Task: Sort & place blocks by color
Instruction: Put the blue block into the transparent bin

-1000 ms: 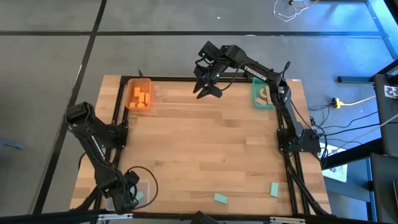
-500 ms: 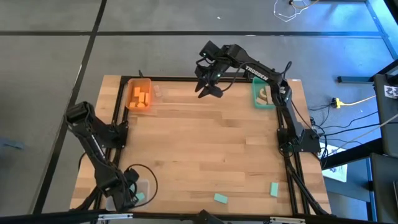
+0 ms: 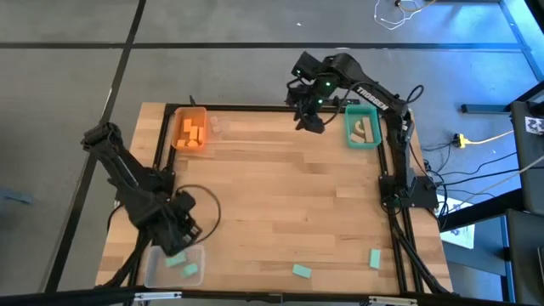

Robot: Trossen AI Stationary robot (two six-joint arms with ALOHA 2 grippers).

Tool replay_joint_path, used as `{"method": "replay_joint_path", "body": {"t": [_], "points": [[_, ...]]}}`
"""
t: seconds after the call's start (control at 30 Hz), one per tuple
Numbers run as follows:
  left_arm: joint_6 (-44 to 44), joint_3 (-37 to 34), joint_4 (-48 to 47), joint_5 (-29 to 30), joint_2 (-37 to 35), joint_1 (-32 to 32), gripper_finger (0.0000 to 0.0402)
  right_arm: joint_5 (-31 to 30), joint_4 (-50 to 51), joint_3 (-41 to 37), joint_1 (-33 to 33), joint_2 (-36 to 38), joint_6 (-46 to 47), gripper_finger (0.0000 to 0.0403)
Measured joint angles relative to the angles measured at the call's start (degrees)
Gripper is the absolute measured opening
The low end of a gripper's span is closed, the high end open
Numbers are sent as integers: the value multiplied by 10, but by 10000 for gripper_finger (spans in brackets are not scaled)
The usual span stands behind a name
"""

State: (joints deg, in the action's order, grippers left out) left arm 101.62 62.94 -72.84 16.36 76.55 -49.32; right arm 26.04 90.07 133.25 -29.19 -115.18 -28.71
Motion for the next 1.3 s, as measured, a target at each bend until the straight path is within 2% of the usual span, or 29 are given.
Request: {"method": "replay_joint_path", "body": {"t": [0.17,0.3,0.5,0.63,0.8,0.9,1.03,1.17,1.3], "points": [[-83,0,1,29,-35,61,188,5,0,-63,1,55,0,193],[-138,0,8,38,-49,105,188,5,-1,-161,0,121,-1,193],[-229,0,12,89,-61,161,188,10,1,-324,8,242,4,193],[-319,0,25,91,-61,205,188,12,0,-412,28,322,80,193],[-473,0,63,55,-61,252,188,10,0,-501,82,397,250,193],[-541,0,81,43,-61,273,188,-15,-5,-543,130,428,399,193],[-592,0,85,14,-61,289,188,-75,-4,-588,196,463,641,193],[-632,0,87,5,-61,292,188,-83,-5,-636,272,495,855,193],[-661,0,97,4,-61,292,188,-85,-5,-691,356,517,1013,193]]}}
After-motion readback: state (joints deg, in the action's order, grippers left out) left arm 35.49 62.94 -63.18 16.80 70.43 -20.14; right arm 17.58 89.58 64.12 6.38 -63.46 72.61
